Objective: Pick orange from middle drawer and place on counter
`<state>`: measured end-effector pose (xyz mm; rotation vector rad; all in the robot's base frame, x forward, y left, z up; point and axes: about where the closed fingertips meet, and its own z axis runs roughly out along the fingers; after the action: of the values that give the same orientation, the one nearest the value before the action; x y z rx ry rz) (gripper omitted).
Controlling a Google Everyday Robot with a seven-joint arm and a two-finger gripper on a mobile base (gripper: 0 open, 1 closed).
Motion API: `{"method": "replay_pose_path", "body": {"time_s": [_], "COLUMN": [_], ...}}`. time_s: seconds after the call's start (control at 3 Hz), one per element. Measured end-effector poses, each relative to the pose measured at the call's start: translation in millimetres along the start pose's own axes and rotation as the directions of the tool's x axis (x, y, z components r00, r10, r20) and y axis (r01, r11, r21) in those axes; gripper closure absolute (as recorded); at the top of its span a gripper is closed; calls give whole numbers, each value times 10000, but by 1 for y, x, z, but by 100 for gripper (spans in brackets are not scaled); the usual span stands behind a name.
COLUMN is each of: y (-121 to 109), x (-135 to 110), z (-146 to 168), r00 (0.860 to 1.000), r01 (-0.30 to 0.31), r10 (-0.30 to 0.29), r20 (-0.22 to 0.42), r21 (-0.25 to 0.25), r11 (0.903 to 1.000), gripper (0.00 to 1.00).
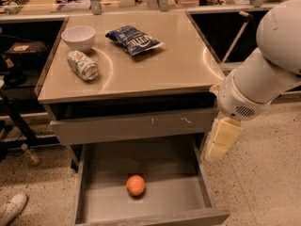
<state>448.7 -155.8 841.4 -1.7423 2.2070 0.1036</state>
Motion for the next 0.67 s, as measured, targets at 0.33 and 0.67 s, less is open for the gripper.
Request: {"method": "replay_pose_path", "body": {"time_s": [0.33,0.67], "y": [16,32], "x": [-8,-26], "z": [40,114], "r00": [9996,9971], "r01": [-4,89], "r10": [13,-30], "r20": [279,760], "r21": [-340,-782], "r11": [9994,9969], "gripper": [0,0]}}
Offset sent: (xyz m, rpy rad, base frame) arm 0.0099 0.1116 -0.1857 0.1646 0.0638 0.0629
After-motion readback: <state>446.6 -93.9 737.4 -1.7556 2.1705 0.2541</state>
